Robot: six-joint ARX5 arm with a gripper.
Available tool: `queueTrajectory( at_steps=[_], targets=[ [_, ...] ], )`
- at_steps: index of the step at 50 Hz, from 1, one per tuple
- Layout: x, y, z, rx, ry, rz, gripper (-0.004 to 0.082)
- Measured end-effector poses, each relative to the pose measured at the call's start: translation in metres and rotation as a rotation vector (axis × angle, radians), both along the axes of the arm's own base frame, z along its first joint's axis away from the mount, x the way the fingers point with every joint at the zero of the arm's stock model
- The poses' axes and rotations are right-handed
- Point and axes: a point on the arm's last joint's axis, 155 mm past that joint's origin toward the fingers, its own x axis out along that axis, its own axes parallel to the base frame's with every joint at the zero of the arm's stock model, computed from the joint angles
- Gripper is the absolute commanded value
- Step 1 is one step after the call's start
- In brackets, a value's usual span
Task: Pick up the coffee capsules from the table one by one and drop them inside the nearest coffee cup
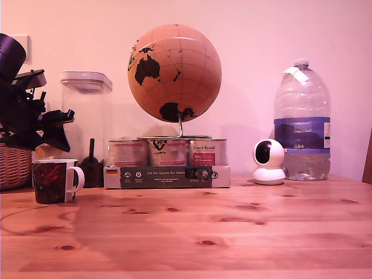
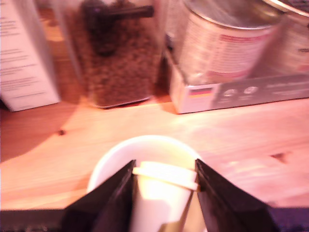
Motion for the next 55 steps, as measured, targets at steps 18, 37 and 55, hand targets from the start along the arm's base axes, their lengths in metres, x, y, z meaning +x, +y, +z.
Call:
queueTrajectory(
  at_steps=[18,37,55],
  targets=[
    [0.005,0.007,0.004,0.021,-0.025,0.034,0.0787],
    [0.008,0.007,0.010,0.020,-0.054,0.034,0.0673],
    [0.004,0.006,0.040,0.058,-0.116,0.006,-0.0024]
  ],
)
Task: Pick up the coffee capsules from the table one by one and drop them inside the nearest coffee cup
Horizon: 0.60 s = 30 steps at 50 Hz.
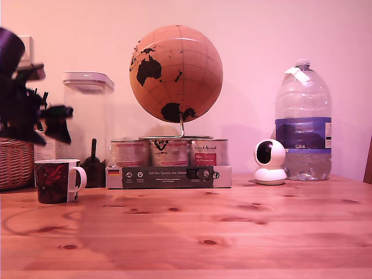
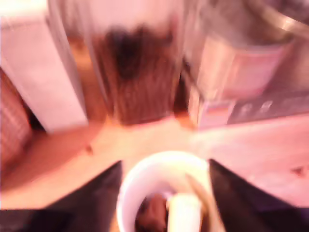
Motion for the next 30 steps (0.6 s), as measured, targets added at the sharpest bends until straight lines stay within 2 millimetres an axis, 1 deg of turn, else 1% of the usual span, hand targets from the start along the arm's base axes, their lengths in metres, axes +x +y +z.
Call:
queueTrajectory(
  at_steps=[6,9,12,17,24,26,30],
  targets=[
    [-0.012,0.000,0.032,-0.001,-0.068,-0.003,-0.0024],
    [-0.020,0.000,0.043,-0.002,-0.095,-0.003,-0.0024],
    [-0.029,0.000,0.049,-0.003,-0.119,-0.003,-0.0024],
    [-0.046,0.000,0.043,-0.004,-0.124,-0.005,-0.0024],
    [-0.079,-0.007,0.026,-0.012,-0.096,-0.022,-0.0024],
    [-0.089,-0.011,0.026,-0.019,-0.096,-0.028,-0.0024],
    [-0.104,-0.017,0.036,-0.032,-0.123,-0.044,-0.0024]
  ],
)
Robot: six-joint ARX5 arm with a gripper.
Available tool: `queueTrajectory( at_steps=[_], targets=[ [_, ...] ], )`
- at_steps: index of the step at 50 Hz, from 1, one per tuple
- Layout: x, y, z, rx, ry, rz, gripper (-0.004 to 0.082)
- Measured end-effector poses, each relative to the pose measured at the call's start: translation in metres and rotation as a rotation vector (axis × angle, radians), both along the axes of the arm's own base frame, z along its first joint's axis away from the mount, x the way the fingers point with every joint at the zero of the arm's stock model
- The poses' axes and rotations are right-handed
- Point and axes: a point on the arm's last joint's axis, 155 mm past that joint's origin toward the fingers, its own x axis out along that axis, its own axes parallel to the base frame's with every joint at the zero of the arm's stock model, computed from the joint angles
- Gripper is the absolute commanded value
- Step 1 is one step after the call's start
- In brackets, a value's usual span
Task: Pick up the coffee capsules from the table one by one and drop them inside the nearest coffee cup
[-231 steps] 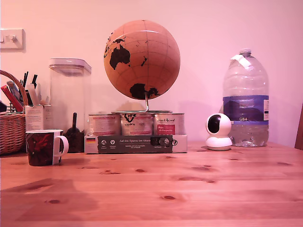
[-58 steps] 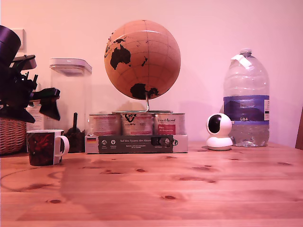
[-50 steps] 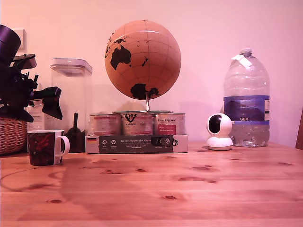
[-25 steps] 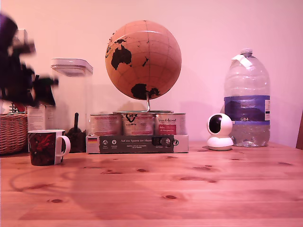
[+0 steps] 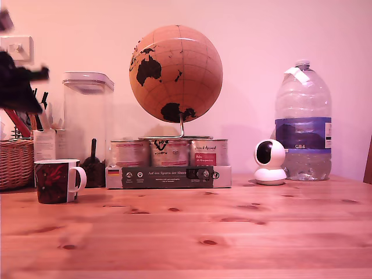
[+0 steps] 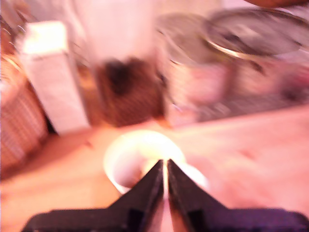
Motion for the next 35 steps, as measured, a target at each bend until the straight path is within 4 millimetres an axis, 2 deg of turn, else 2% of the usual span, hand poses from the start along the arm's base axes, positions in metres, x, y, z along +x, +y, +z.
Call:
queueTrajectory(
  at_steps=[6,10,13,21,24,28,35],
  targets=[
    [-0.016,-0.008,0.024,-0.034,-0.062,-0.019,-0.0024],
    [-0.025,-0.013,0.029,-0.041,-0.084,-0.031,-0.0024],
    [-0.032,-0.016,0.022,-0.052,-0.071,-0.038,-0.0024],
    [-0.050,-0.022,-0.019,-0.063,0.023,-0.044,-0.0024],
    [-0.056,-0.023,-0.028,-0.060,0.043,-0.043,-0.0024],
    [-0.062,-0.023,-0.030,-0.061,0.039,-0.043,-0.0024],
    [-0.070,-0.022,-0.018,-0.088,0.000,-0.034,-0.0024]
  ],
)
